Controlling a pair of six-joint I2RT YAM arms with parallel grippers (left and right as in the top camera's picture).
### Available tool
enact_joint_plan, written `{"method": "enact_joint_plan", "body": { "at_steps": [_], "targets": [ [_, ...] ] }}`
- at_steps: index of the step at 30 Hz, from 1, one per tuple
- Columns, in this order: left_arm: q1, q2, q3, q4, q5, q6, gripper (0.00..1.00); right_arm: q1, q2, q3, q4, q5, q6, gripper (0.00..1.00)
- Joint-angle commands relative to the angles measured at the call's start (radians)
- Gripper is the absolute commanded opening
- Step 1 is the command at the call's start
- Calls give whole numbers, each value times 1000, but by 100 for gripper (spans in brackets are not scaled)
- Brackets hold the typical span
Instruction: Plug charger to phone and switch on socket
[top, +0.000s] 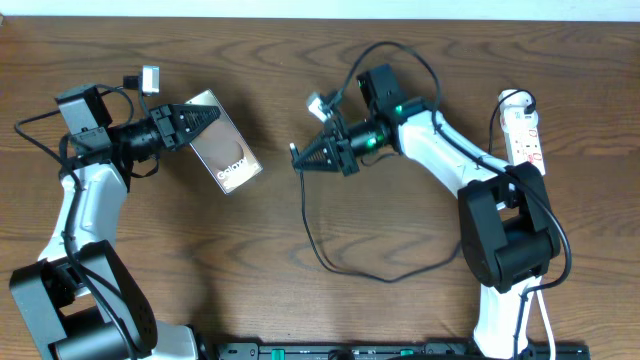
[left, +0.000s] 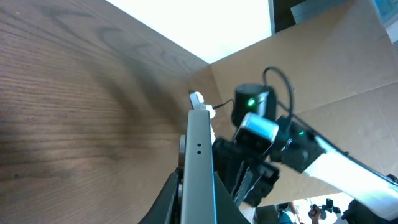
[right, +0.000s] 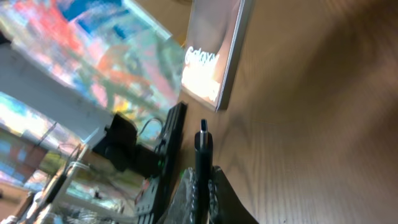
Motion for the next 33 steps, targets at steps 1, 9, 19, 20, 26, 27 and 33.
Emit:
{"method": "enact_joint_plan", "body": {
  "at_steps": [1, 9, 19, 20, 26, 27, 33],
  "targets": [
    [4, 3, 4, 3, 32, 7, 8, 2, -29, -85, 49, -137, -67, 1],
    [0, 3, 4, 4, 43, 7, 7, 56, -29, -150, 83, -137, -68, 1],
    [0, 3, 4, 4, 130, 47, 7, 139, -29, -153, 142, -106, -67, 1],
    [0, 3, 4, 4, 130, 48, 7, 141, -29, -153, 145, -105, -67, 1],
    [0, 3, 4, 4, 157, 48, 8, 146, -29, -153, 145, -94, -67, 1],
    [0, 3, 4, 3, 157, 48, 8, 146, -29, -153, 145, -89, -67, 1],
    [-41, 3, 2, -22, 157, 52, 7, 148, -29, -153, 145, -71, -55, 1]
  ]
}}
